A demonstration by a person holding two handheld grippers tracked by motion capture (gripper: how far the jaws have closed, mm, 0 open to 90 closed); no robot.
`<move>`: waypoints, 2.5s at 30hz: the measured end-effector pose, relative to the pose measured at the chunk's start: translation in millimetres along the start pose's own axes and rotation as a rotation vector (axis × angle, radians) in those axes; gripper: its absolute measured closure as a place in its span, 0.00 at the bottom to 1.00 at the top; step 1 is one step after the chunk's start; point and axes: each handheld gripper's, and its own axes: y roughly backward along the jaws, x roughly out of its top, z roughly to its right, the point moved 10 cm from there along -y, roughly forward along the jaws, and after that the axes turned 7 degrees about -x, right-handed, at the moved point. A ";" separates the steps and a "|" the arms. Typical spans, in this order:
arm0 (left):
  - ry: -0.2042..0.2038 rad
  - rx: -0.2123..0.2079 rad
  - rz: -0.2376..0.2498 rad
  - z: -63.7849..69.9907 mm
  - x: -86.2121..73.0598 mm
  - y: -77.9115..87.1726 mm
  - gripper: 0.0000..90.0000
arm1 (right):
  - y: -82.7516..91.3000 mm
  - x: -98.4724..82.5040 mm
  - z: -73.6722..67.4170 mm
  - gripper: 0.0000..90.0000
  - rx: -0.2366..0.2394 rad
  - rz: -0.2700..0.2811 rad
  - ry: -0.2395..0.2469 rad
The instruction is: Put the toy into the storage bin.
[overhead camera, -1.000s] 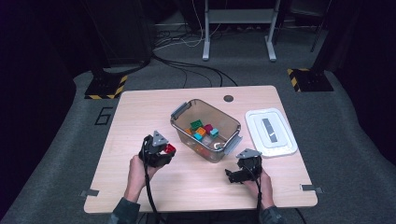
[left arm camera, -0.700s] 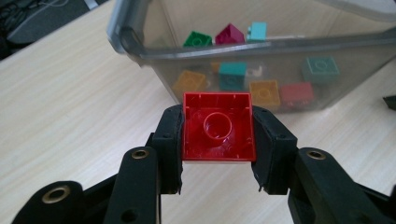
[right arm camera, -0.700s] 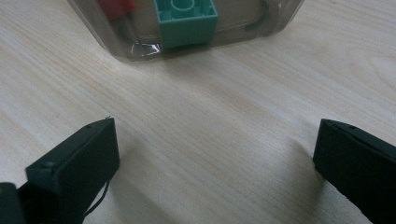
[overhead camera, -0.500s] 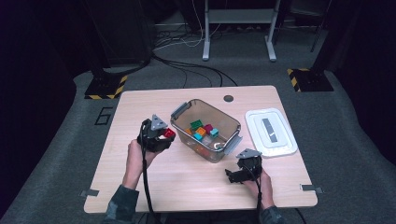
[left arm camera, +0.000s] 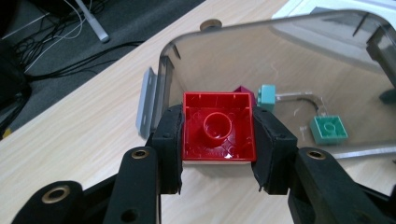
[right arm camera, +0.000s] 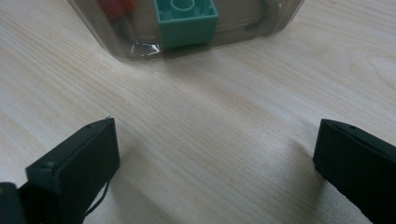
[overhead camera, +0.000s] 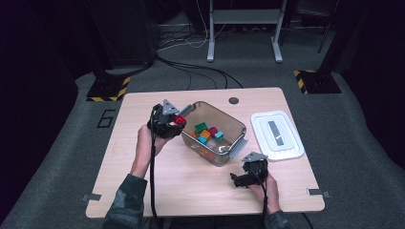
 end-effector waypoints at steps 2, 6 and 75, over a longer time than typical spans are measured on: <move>0.004 -0.006 0.000 -0.1 4.8 -5.8 0.65 | 0.0 0.0 -0.1 0.00 0.001 0.000 0.000; 0.010 -0.021 -0.020 0.6 8.6 -19.4 0.65 | 0.0 -0.1 0.0 0.00 0.002 0.000 0.002; 0.208 0.034 -0.128 -4.4 -170.8 -32.1 0.04 | 0.4 -0.7 0.6 0.00 0.005 0.001 0.020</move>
